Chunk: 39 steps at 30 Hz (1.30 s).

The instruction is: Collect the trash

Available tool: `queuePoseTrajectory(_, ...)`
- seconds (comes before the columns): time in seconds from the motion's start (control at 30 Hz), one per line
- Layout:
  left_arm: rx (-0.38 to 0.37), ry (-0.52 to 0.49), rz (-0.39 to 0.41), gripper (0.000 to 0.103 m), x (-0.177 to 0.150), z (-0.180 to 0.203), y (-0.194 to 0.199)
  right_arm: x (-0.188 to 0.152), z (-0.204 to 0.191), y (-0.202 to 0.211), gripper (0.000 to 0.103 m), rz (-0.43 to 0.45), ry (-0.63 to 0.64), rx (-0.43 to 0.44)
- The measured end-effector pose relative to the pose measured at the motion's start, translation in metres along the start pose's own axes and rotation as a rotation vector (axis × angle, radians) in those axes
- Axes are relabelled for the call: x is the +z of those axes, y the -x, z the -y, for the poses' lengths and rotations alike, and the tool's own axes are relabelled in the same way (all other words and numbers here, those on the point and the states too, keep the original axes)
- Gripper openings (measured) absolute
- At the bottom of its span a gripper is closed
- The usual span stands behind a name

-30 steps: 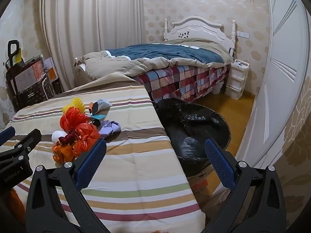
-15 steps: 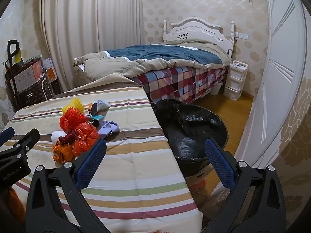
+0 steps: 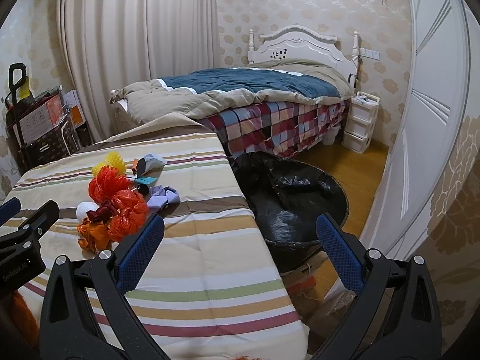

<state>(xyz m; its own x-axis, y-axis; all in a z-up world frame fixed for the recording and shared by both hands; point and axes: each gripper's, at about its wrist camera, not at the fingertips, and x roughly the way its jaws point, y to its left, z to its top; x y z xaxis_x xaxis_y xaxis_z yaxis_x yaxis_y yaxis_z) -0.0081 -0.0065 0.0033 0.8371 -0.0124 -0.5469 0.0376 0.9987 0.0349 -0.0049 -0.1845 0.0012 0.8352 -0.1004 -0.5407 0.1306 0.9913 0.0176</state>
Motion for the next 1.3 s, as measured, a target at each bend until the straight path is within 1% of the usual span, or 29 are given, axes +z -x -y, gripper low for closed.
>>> queuePoseTrajectory(0.13,-0.001,-0.003,-0.002,0.096,-0.0008,0.0067,-0.0057,0.0001,0.0030,-0.0004,0.099,-0.001,-0.001,-0.002)
queuePoseTrajectory(0.33,-0.008,-0.008,-0.007,0.096,0.0005,0.0045,-0.0064,-0.0031,0.0090,-0.0004,0.099,-0.006,-0.008,-0.011)
queuePoseTrajectory(1.3,-0.007,-0.010,-0.008,0.096,-0.0032,0.0064,-0.0094,-0.0045,0.0074,-0.0016,0.099,-0.008,-0.005,-0.012)
